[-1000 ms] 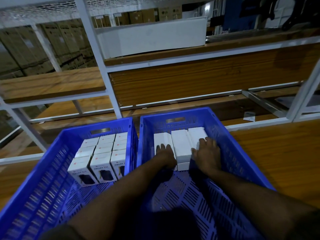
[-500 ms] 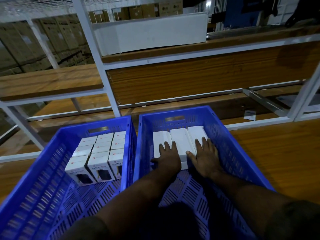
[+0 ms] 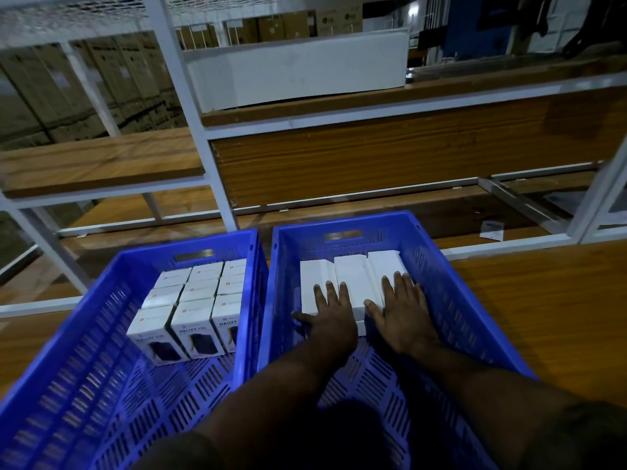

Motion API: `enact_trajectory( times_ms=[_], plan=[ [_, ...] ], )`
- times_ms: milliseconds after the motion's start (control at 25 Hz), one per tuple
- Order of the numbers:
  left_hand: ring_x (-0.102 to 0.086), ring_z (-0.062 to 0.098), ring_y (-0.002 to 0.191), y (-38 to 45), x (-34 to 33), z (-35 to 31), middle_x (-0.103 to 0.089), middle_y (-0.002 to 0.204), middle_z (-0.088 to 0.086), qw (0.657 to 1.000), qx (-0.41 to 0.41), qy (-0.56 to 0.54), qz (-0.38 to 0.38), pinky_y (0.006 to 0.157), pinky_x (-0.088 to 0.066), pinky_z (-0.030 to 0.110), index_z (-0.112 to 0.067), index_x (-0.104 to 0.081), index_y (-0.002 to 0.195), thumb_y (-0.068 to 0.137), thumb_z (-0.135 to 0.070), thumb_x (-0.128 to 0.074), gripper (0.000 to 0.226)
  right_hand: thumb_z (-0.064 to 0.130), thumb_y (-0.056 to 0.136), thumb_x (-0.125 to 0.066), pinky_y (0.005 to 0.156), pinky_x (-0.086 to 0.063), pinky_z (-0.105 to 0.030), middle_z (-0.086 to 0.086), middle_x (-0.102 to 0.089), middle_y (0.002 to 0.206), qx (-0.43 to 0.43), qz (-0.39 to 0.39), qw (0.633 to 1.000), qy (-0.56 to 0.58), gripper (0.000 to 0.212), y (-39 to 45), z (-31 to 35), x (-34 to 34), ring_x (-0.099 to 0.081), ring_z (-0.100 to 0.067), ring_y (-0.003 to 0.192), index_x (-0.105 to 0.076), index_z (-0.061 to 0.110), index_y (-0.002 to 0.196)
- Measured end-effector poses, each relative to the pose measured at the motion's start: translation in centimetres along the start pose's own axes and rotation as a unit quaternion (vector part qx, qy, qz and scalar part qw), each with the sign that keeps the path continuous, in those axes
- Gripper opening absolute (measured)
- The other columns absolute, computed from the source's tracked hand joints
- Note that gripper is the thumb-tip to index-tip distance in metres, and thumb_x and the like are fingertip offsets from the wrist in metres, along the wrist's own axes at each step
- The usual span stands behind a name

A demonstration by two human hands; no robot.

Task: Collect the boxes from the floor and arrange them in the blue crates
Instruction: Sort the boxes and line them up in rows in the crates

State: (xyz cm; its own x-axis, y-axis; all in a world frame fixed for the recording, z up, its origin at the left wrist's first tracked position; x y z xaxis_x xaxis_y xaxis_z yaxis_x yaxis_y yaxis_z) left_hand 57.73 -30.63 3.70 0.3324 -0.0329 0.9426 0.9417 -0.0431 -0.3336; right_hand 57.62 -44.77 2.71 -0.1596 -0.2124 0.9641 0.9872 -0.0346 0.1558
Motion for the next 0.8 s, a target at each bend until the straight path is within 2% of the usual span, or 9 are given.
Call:
enact_trajectory(
  times_ms=[120, 440, 600, 680, 760, 800],
  plan=[
    [0.025, 0.041, 0.149, 0.0, 0.0, 0.0, 0.028, 0.163, 0.012, 1.000, -0.002, 0.008, 0.007, 0.104, -0.014, 0.084, -0.020, 0.024, 0.155, 0.075, -0.026, -0.086, 0.136, 0.064, 0.097, -0.017, 0.123, 0.000, -0.045, -0.012, -0.003, 0.165, 0.000, 0.013, 1.000, -0.007, 0.078, 0.0, 0.0, 0.2, 0.002, -0.026, 0.152, -0.010, 0.015, 0.158],
    [0.026, 0.037, 0.150, -0.3, 0.9, 0.2, 0.027, 0.164, 0.007, 0.999, -0.003, -0.024, 0.029, 0.106, -0.012, 0.083, -0.024, 0.022, 0.156, 0.081, -0.017, -0.081, 0.128, 0.064, 0.097, -0.014, 0.123, 0.000, -0.047, -0.011, 0.002, 0.165, 0.001, 0.043, 0.999, -0.008, 0.078, 0.0, 0.2, 0.5, 0.005, -0.026, 0.152, -0.005, 0.016, 0.158],
    [0.022, 0.033, 0.152, -0.8, 2.5, 0.6, 0.024, 0.166, 0.005, 0.997, -0.012, -0.071, 0.023, 0.108, -0.014, 0.081, -0.023, 0.013, 0.159, 0.091, -0.017, -0.069, 0.107, 0.064, 0.096, -0.008, 0.122, -0.001, -0.052, -0.013, -0.009, 0.164, 0.009, 0.015, 0.998, -0.064, 0.081, 0.0, 1.0, 1.2, -0.003, -0.026, 0.152, -0.014, 0.011, 0.157],
    [0.010, 0.035, 0.154, -1.6, 4.1, 1.0, 0.012, 0.167, 0.010, 0.997, -0.023, -0.076, -0.023, 0.110, -0.024, 0.075, -0.017, 0.000, 0.160, 0.094, -0.023, -0.066, 0.094, 0.061, 0.096, -0.005, 0.120, -0.007, -0.054, -0.016, -0.023, 0.161, 0.027, -0.044, 0.997, -0.054, 0.082, 0.2, 2.6, 2.4, -0.015, -0.028, 0.151, -0.029, 0.007, 0.152],
    [-0.024, 0.037, 0.147, -3.2, 6.4, 1.2, -0.024, 0.160, 0.019, 0.988, -0.061, -0.088, -0.109, 0.106, -0.042, 0.059, -0.009, -0.025, 0.154, 0.094, -0.023, -0.062, 0.072, 0.055, 0.096, -0.013, 0.119, -0.018, -0.054, -0.018, -0.038, 0.154, 0.062, -0.112, 0.992, -0.005, 0.076, 0.7, 4.6, 3.9, -0.029, -0.030, 0.146, -0.044, 0.004, 0.144],
    [-0.044, 0.035, 0.134, -4.3, 7.8, 1.5, -0.046, 0.145, 0.019, 0.975, -0.086, -0.108, -0.175, 0.099, -0.049, 0.050, -0.006, -0.042, 0.143, 0.095, -0.020, -0.059, 0.053, 0.049, 0.099, -0.023, 0.119, -0.021, -0.052, -0.019, -0.040, 0.152, 0.080, -0.132, 0.988, 0.023, 0.067, 1.0, 5.7, 4.7, -0.031, -0.031, 0.145, -0.045, 0.003, 0.143]
  ],
)
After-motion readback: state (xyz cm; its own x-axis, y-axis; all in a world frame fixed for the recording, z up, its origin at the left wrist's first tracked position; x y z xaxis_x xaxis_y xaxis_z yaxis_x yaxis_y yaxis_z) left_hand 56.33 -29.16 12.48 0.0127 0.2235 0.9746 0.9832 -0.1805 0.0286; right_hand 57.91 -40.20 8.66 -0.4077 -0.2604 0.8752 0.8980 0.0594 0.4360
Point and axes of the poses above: each hand's wrist, its own y-axis towards the middle knuckle, its own x-axis out of the back of the hand, z = x × y, the point moved 4 cm from there along y, towards the middle knuckle
